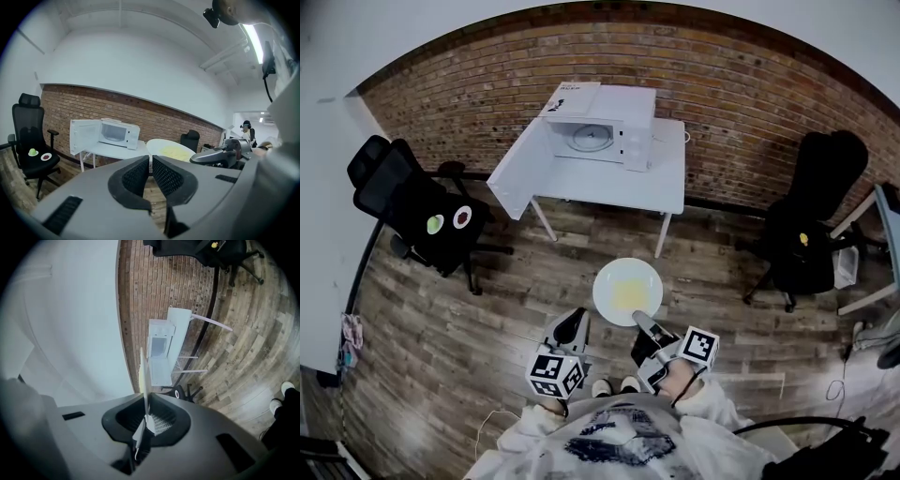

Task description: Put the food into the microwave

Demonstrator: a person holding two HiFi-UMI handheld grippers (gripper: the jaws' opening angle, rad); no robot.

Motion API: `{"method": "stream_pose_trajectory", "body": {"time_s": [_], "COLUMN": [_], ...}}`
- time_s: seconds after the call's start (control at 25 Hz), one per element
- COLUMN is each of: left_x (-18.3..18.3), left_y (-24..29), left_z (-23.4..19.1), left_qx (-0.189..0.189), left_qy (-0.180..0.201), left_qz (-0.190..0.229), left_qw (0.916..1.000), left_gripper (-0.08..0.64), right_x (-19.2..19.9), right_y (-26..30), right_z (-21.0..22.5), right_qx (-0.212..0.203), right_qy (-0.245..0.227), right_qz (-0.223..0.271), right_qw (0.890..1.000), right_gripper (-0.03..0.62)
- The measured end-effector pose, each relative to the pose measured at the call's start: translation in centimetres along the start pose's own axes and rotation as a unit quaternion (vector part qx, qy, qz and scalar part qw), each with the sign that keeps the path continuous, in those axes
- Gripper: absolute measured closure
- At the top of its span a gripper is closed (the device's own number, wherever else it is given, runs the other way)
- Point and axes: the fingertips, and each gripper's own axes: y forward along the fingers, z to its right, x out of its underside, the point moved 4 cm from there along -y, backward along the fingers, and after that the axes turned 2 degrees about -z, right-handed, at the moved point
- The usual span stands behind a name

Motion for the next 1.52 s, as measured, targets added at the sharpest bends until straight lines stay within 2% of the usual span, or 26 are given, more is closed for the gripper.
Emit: {"method": "stream_pose_trajectory", "body": {"time_s": [0.16,0.48,0.72,1.12,1.52], "left_x": [-1.1,-1.5,-1.9,-5.0,-9.9], "left_y": [3.0,4.0,6.4,13.5,20.8], "left_z": [-0.5,-1.3,-3.5,-12.5,-22.8], "left_qx": [-0.012,-0.019,-0.011,0.003,0.041], "left_qy": [-0.002,0.004,-0.002,-0.006,0.008], "left_qz": [-0.007,-0.008,-0.007,-0.008,-0.018], "left_qw": [0.9999,0.9998,0.9999,0.9999,0.999], "left_gripper": [0.529,0.531,0.531,0.531,0.531], "right_x": [-2.9,-3.8,-5.2,-8.9,-12.0], "right_y": [1.5,2.9,5.5,15.7,28.2], "right_z": [0.2,0.2,0.7,1.2,0.3], "right_qx": [0.006,0.003,0.005,0.019,0.032], "right_qy": [0.007,0.006,0.006,0.004,0.009], "right_qz": [-0.01,-0.015,-0.011,0.003,0.03], "right_qw": [1.0,1.0,1.0,1.0,0.999], "right_gripper": [0.561,0.561,0.561,0.561,0.561]}}
